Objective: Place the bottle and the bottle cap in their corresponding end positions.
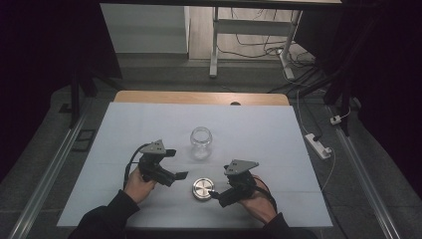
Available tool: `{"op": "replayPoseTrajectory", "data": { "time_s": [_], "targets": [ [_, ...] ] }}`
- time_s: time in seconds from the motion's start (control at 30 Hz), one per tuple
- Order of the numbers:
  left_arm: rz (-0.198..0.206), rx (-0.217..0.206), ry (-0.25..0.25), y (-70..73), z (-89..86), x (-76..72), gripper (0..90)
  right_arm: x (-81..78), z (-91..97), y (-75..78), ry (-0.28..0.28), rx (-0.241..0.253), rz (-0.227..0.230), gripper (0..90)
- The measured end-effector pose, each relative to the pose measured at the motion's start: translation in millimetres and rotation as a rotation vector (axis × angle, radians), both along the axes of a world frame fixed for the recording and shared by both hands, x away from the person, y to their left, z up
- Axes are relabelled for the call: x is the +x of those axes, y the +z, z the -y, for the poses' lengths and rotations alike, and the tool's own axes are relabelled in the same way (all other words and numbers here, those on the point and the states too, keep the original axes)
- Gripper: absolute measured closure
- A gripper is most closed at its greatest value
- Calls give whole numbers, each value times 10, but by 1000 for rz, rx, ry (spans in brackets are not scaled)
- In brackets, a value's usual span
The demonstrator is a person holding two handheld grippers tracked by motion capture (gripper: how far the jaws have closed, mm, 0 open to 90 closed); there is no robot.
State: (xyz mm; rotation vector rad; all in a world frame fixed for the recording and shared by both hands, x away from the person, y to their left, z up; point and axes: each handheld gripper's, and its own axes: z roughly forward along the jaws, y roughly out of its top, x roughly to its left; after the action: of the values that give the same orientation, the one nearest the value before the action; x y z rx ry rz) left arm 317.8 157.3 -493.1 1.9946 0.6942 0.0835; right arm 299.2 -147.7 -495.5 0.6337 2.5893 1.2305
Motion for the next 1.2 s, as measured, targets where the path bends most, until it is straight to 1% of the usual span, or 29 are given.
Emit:
{"op": "replayPoseTrajectory", "data": {
  "time_s": [0.27,0.53,0.67,0.83,1.07,1.13,1.2],
  "targets": [
    [7,-5,19,19,-158,-179,0,-31,66,51,-12,14,2,0],
    [24,-6,61,21,-362,-349,0,-54,164,106,-31,15,10,0],
    [25,-1,83,19,-444,-426,0,-59,232,137,-48,21,14,0],
    [12,-21,104,25,-542,-510,0,-72,336,169,-70,27,17,0],
    [16,-12,139,31,-680,-660,0,-103,462,188,-95,27,18,0],
    [21,2,154,33,-723,-709,0,-113,494,191,-101,26,19,0],
    [25,7,167,32,-771,-759,0,-121,524,191,-107,25,19,0]
  ]
}}
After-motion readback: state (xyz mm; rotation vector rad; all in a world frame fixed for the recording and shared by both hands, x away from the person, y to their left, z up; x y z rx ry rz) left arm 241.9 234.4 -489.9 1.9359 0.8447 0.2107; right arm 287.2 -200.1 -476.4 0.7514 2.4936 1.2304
